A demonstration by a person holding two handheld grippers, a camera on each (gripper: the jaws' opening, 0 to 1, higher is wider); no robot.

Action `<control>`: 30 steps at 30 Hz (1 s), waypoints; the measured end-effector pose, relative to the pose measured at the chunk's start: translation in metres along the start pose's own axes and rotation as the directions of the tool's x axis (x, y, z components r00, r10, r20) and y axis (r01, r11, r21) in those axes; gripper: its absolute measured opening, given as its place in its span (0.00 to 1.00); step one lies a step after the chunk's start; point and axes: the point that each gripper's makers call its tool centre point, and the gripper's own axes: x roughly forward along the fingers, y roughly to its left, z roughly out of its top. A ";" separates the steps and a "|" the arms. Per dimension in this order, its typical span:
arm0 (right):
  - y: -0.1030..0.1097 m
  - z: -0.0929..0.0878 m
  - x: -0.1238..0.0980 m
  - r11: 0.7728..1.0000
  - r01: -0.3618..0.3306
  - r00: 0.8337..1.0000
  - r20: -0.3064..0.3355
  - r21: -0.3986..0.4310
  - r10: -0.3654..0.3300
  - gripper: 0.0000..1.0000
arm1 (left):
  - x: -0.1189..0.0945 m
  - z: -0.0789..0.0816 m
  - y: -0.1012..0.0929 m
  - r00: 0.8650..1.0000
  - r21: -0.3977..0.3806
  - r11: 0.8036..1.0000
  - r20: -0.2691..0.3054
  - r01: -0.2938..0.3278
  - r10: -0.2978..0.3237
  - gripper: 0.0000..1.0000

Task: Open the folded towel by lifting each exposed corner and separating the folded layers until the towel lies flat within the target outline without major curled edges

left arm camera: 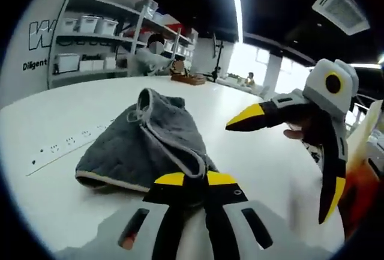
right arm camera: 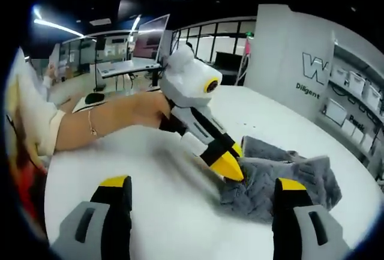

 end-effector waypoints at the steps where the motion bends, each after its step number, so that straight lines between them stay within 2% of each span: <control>1: 0.000 0.000 0.000 1.000 0.000 1.000 0.000 -0.001 0.000 0.98 | 0.002 0.001 -0.004 1.000 -0.006 1.000 0.006 0.017 -0.017 0.08; 5: -0.001 0.001 -0.001 1.000 0.004 1.000 0.001 -0.002 -0.004 0.98 | 0.011 -0.001 -0.015 0.998 -0.026 0.998 0.009 0.060 -0.060 0.08; 20: -0.005 0.000 -0.005 1.000 0.019 1.000 0.002 -0.002 -0.019 0.98 | 0.037 -0.010 -0.044 0.990 -0.030 0.990 -0.009 0.141 -0.141 0.08; 25: -0.005 -0.001 -0.005 1.000 0.018 1.000 -0.001 -0.003 -0.018 0.98 | 0.035 -0.011 -0.043 0.991 -0.015 0.991 -0.031 0.133 -0.133 0.10; 30: -0.005 -0.002 -0.004 1.000 0.017 1.000 -0.003 0.001 -0.017 0.98 | 0.027 -0.016 -0.036 0.991 0.042 0.994 -0.095 0.102 -0.098 0.20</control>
